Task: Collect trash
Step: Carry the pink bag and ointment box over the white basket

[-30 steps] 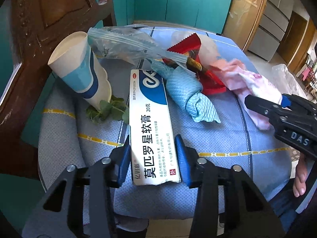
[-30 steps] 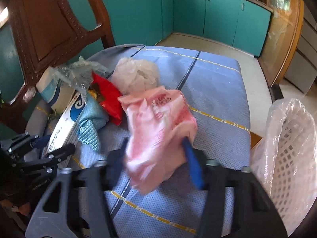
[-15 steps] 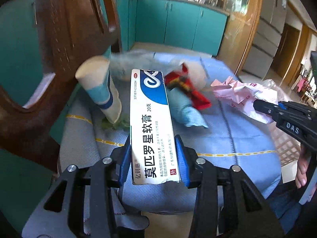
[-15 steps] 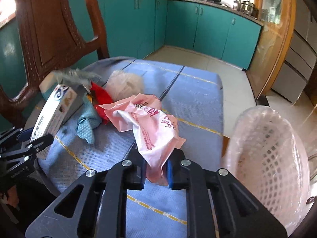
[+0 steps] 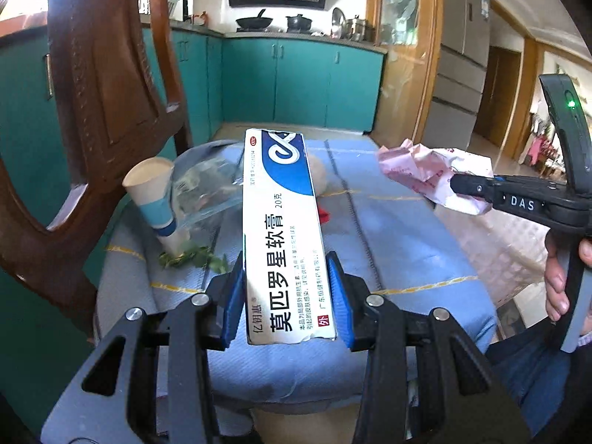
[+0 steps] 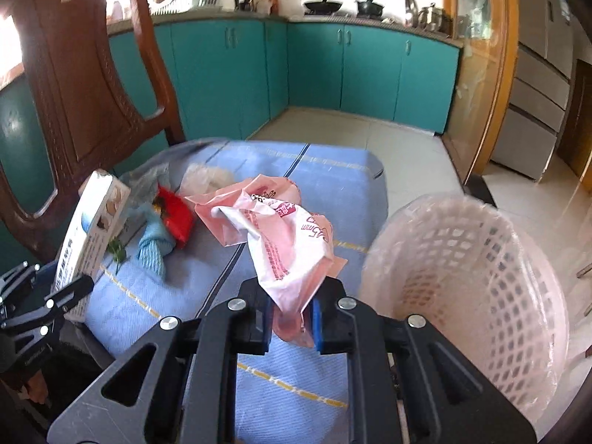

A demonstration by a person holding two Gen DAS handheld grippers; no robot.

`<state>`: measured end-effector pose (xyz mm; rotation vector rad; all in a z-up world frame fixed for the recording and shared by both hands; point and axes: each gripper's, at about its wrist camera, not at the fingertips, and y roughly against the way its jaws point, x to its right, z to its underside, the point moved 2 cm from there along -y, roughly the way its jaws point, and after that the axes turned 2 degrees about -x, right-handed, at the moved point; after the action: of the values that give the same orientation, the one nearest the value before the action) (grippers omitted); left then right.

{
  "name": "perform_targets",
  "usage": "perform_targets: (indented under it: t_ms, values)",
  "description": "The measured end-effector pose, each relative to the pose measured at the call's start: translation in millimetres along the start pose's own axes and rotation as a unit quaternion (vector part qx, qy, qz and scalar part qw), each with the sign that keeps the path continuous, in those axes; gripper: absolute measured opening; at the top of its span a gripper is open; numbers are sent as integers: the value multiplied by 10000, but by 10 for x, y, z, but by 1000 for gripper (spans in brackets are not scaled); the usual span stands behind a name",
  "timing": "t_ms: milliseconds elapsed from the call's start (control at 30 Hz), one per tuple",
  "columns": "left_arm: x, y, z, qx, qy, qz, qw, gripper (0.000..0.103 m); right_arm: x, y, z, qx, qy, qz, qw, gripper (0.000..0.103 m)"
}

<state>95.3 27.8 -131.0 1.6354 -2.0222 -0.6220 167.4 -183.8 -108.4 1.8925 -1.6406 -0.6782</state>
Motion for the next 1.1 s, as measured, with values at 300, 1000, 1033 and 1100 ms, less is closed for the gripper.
perform_targets:
  t_ms: [300, 1000, 1033, 1100]
  values:
    - [537, 36, -431, 457, -195, 738, 9960, 42, 743, 623, -62, 962, -732, 608, 9908, 17]
    - [2376, -592, -839, -228, -1765, 1945, 9646, 42, 1756, 902, 445, 774, -1607, 1477, 9728, 17]
    - [2393, -602, -844, -204, -1796, 1938, 9642, 42, 1773, 909, 452, 767, -1639, 1470, 9724, 17]
    - [2410, -672, -788, -249, -1765, 1912, 9652, 42, 1803, 886, 468, 689, -1713, 1403, 9727, 17]
